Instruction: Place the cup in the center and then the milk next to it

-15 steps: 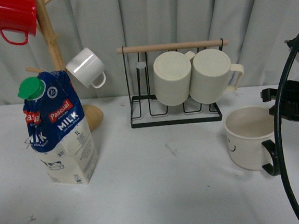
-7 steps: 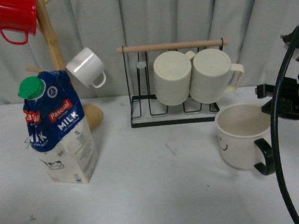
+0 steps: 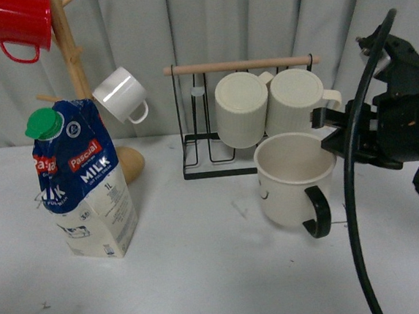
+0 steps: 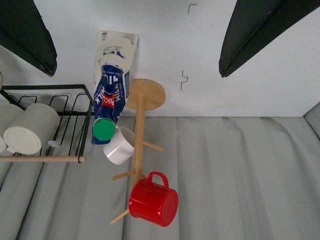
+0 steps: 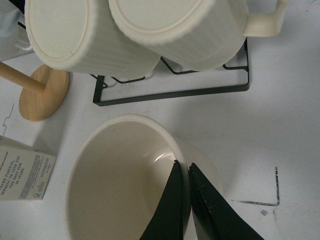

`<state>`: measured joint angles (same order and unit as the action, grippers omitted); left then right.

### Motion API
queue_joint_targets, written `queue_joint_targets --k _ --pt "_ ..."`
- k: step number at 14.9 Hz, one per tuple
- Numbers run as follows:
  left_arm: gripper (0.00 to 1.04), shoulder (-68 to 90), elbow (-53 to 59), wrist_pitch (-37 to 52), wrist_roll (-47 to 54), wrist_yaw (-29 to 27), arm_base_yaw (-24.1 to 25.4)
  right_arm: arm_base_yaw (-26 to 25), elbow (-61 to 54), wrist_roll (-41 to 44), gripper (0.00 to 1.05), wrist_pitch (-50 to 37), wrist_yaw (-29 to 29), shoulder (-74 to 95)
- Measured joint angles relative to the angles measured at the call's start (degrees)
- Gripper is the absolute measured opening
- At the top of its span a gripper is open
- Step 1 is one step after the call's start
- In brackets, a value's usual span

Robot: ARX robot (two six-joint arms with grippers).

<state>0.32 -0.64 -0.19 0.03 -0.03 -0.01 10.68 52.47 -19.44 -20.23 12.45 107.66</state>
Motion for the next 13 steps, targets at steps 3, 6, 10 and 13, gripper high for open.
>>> queue_joint_targets --k 3,6,10,13 --pt "0.98 0.0 0.0 0.0 0.0 0.0 0.0 4.2 1.5 -3.5 0.03 -2.6 -4.1 5.6" --pt "0.98 0.0 0.0 0.0 0.0 0.0 0.0 5.3 4.2 -5.1 0.03 -2.5 -5.3 7.0" --pt "0.98 0.0 0.0 0.0 0.0 0.0 0.0 6.3 3.1 -7.9 0.08 -3.5 -5.3 8.1" --pt "0.98 0.0 0.0 0.0 0.0 0.0 0.0 3.4 0.8 -8.0 0.47 -3.0 -3.4 1.7"
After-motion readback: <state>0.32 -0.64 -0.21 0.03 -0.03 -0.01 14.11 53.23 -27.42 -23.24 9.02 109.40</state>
